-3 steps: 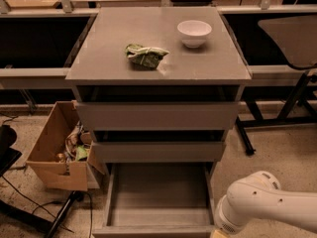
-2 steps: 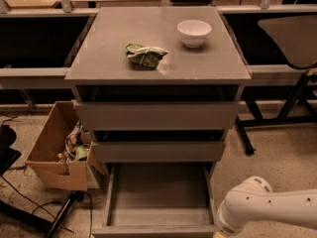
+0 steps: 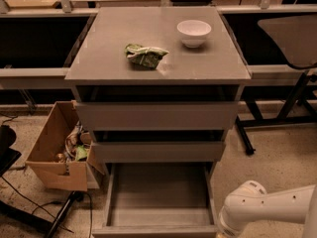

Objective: Close bottom drawer

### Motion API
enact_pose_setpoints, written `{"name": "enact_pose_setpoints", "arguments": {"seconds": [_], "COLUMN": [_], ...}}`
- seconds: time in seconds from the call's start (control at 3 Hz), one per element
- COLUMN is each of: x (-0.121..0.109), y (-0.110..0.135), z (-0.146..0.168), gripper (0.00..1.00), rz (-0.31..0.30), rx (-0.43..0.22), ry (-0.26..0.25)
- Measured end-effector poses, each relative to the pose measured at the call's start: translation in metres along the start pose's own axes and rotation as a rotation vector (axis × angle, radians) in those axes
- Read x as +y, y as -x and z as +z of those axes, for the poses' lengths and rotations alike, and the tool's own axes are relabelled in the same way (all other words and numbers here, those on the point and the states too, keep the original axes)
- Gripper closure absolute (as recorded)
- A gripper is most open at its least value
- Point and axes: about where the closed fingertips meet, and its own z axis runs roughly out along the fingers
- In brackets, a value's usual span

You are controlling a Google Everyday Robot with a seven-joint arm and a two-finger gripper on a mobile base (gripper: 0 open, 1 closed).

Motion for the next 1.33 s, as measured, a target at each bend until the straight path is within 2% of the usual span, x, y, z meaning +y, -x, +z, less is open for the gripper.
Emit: {"name": "enact_pose_setpoints", "arguments": {"seconds": [0.67, 1.0, 1.33], "x": [0.0, 0.005, 0.016], "y": [0.0, -0.006, -0.025], "z": [0.0, 0.034, 0.107], "gripper": [0.89, 1.0, 1.0], "rz": [0.0, 0.012, 0.028], "rx": [0.001, 0.001, 0.009], "ry": [0.001, 0.035, 0.073]}}
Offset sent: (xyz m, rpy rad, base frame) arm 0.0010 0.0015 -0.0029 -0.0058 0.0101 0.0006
